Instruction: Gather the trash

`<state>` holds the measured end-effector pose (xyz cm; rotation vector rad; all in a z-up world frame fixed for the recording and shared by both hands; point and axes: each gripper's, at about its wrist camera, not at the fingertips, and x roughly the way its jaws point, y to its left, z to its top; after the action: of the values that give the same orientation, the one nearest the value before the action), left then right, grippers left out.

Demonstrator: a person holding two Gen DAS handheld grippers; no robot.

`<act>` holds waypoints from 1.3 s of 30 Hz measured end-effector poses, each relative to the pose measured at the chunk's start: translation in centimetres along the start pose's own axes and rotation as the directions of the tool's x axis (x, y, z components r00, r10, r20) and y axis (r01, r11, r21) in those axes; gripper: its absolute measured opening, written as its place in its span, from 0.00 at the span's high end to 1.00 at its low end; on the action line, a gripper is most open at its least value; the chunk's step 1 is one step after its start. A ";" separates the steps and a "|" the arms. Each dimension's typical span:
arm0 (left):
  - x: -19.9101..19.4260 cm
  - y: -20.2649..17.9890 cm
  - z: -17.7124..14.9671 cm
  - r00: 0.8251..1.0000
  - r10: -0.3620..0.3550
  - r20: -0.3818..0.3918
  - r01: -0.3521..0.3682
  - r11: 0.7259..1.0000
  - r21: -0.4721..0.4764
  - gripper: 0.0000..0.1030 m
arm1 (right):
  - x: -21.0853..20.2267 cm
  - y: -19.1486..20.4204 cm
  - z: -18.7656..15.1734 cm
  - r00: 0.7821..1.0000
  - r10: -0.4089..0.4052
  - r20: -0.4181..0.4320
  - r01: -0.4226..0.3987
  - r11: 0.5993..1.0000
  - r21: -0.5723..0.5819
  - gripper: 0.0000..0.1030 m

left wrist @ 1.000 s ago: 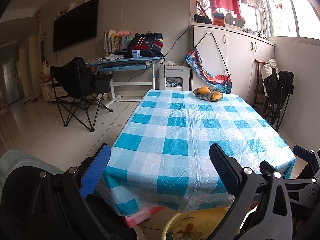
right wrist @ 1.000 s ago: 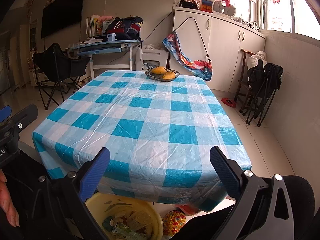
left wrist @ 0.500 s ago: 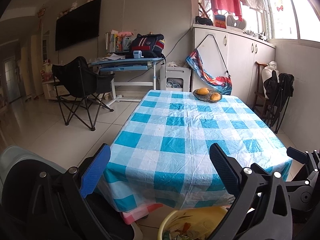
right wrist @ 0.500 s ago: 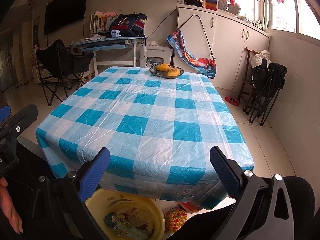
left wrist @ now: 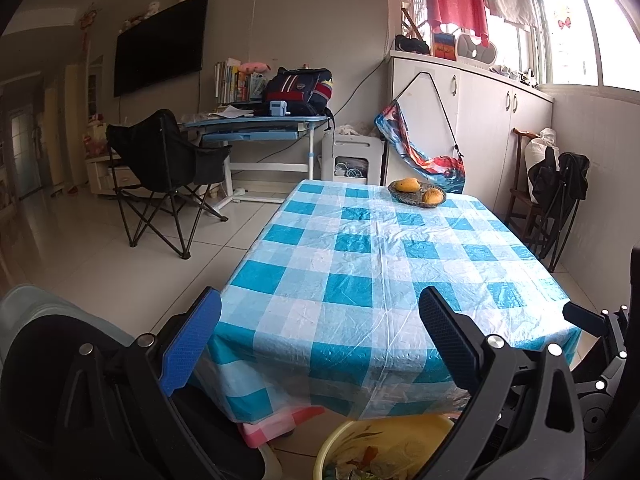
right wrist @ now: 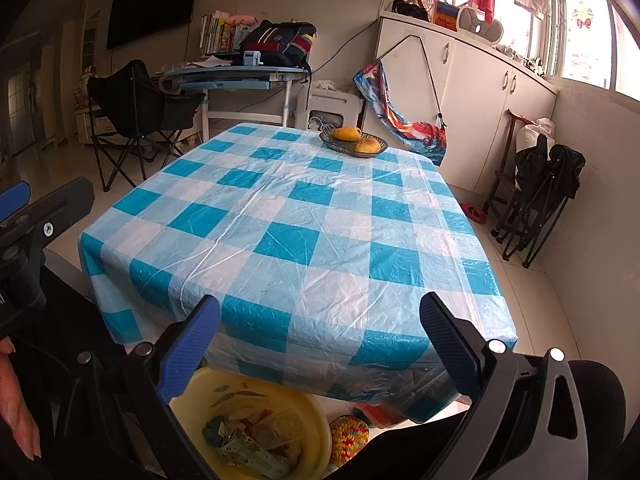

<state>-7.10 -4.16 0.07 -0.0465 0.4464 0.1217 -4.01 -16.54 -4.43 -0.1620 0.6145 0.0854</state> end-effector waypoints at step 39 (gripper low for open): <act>0.2 0.7 0.4 0.999 -0.004 -0.033 0.005 1.000 0.009 0.07 | 1.2 1.2 -0.7 0.998 -0.026 -0.057 0.024 0.999 -0.038 0.07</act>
<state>-6.85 -3.42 0.31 -0.0406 0.4800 0.1147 -3.53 -15.48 -5.84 -0.2084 0.6681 0.0678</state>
